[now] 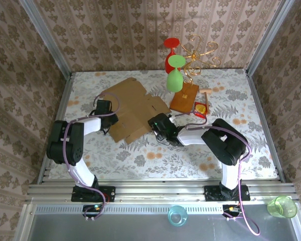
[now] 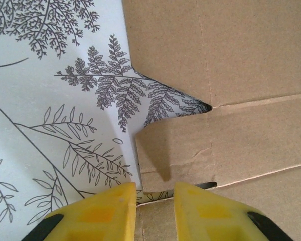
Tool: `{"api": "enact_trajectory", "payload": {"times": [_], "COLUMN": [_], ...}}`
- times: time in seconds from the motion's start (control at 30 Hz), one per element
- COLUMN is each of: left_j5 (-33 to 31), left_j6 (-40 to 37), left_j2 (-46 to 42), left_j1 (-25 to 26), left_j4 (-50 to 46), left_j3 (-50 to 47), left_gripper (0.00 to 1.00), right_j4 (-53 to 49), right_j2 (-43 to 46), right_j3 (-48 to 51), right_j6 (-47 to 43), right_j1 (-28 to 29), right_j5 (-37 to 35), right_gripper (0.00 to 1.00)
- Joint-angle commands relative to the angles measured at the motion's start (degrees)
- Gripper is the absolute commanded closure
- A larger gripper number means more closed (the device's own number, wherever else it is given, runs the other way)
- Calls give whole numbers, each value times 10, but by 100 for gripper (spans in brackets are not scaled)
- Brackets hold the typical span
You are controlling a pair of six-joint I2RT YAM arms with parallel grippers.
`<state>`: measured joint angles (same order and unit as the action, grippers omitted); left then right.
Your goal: Fold the paper box
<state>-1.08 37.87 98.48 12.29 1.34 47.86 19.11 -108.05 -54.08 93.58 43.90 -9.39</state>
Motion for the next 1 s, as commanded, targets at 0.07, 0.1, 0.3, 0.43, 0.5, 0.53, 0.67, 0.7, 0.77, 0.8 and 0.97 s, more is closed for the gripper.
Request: {"api": "enact_trajectory", "payload": {"times": [0.07, 0.1, 0.3, 0.43, 0.5, 0.53, 0.67, 0.7, 0.77, 0.8, 0.97], "left_j5": [31, 32, 29, 29, 29, 30, 29, 28, 29, 28, 19], "left_j6": [4, 3, 0, -3, -4, -6, -7, -9, -10, -11, -14], "left_j2": [1, 1, 4, 7, 9, 8, 10, 11, 11, 10, -5], "left_j1": [14, 14, 13, 12, 12, 11, 9, 9, 8, 8, 8], "left_j4": [-74, -76, -78, -78, -78, -78, -78, -78, -80, -81, -87], "left_j3": [-11, -9, -8, -8, -8, -8, -7, -6, -5, -4, -6], "left_gripper": [74, 74, 75, 75, 76, 76, 76, 76, 76, 76, 75], "right_j4": [-4, 1, 47, 139, 196, 232, 352, 376, 416, 429, 430], "right_j2": [-30, -34, -39, -47, -54, -61, -84, -90, -101, -106, -112], "right_j3": [-28, -28, -8, 27, 48, 59, 93, 101, 110, 112, 106], "right_j6": [-16, -16, -14, -26, -35, -42, -66, -71, -79, -81, -77], "right_j1": [-10, -10, -10, -9, -10, -10, -10, -9, -9, -9, -6], "right_j5": [18, 21, 22, 10, 2, -3, -21, -26, -35, -38, -48], "right_gripper": [45, 45, 46, 47, 49, 50, 55, 57, 63, 67, 100]}}
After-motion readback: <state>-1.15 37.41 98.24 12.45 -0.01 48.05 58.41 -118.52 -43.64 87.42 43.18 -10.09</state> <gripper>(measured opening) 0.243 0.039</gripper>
